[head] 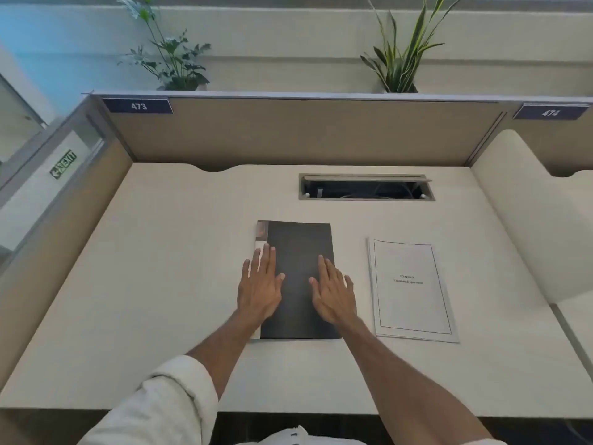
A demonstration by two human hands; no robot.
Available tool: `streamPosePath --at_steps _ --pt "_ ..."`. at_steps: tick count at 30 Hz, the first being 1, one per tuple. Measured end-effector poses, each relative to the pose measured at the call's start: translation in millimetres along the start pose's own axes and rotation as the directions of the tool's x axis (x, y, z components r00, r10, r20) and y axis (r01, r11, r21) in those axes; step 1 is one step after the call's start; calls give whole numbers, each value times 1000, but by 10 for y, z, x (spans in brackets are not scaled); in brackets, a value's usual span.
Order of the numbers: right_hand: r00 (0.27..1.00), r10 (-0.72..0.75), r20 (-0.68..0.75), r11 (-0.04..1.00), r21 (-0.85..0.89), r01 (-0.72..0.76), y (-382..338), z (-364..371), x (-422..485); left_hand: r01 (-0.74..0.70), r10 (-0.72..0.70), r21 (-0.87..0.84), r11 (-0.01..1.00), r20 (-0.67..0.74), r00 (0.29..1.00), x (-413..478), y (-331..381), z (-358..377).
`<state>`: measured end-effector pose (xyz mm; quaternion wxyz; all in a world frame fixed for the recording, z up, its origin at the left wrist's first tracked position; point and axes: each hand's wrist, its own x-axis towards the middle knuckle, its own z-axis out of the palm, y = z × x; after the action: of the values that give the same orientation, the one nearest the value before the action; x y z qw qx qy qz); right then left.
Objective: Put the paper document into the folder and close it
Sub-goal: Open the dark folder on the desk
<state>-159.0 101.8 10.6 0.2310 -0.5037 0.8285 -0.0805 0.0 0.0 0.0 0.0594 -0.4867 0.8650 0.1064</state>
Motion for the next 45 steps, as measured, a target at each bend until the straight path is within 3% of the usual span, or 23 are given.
streamPosePath --at_steps 4,9,13,18,25,34,38,41,45 --pt "998 59 24 998 14 -59 66 62 -47 123 -121 -22 992 66 990 -75 -88 133" --pt "991 123 56 990 63 -127 94 128 -96 124 -127 29 992 152 980 -113 -158 195" --pt "959 283 -31 949 156 -275 62 137 -84 138 -139 20 990 190 972 -142 -175 196" --pt "887 454 86 805 388 -449 37 46 57 162 -151 -45 986 186 971 -117 -194 211" --pt "816 529 235 617 554 -559 172 -56 274 214 -188 -113 970 203 961 -54 -159 193" --pt "812 534 236 385 787 -482 157 -149 245 245 -218 -179 953 158 963 -52 -170 143" --pt "862 479 163 400 834 -380 159 -201 281 259 -241 -220 940 108 965 3 -124 32" --pt "915 394 89 420 868 -265 96 -271 313 192 -173 -353 916 85 981 101 -76 -164" --pt "951 304 64 270 951 -151 -92 -385 376 138 -154 -488 862 7 988 226 50 -540"
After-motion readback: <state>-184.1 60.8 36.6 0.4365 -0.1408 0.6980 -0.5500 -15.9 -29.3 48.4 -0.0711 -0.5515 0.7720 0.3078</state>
